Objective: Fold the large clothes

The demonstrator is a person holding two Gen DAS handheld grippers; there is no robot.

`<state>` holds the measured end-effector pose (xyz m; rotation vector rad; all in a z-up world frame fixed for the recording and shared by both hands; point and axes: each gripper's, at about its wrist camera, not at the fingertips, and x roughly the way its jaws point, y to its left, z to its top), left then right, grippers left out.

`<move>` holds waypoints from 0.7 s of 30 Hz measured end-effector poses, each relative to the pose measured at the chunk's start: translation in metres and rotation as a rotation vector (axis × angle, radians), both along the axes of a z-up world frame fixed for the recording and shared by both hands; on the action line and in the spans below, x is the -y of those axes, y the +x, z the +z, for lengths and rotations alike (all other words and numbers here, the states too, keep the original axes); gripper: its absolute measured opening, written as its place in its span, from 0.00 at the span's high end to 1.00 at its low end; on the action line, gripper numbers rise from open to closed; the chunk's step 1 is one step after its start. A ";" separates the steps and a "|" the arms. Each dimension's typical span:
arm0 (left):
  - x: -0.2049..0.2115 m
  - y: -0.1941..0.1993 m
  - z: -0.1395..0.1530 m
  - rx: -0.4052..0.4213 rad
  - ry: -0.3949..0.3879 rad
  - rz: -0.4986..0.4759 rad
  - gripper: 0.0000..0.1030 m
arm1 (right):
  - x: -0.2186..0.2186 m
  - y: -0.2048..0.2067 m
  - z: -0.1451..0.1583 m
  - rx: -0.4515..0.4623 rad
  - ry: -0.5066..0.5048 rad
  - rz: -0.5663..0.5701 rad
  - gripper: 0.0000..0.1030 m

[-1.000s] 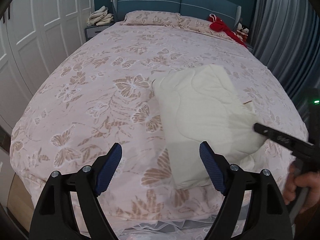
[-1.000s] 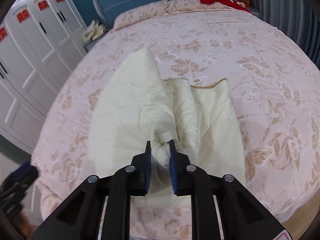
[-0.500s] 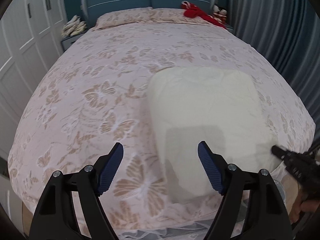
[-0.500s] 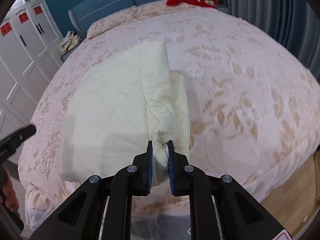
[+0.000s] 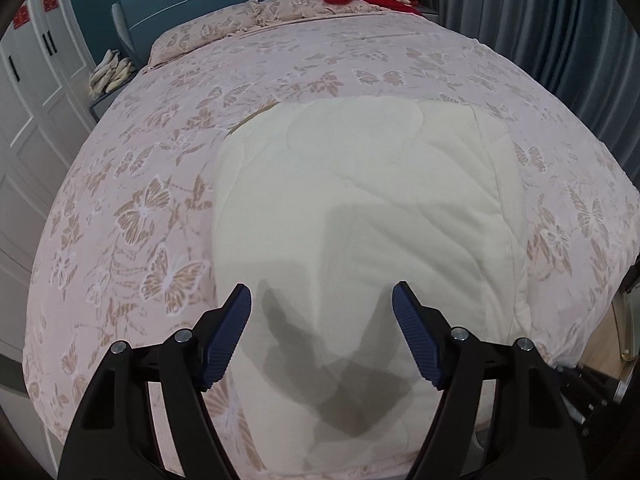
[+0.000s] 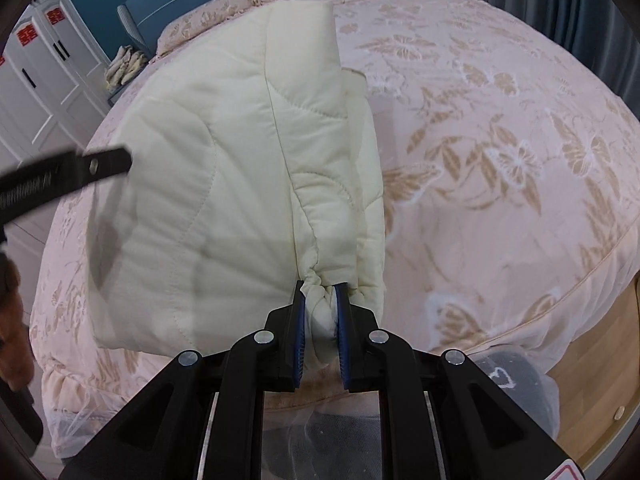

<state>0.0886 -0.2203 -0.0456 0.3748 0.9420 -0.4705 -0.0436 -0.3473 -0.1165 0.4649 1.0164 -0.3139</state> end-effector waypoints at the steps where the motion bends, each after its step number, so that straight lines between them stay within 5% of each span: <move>1: 0.006 0.003 -0.001 0.003 0.007 -0.003 0.31 | 0.001 0.001 -0.002 -0.002 0.006 0.000 0.88; 21: 0.046 0.030 -0.055 -0.021 0.108 -0.004 0.30 | 0.011 0.018 -0.025 -0.039 0.060 0.012 0.87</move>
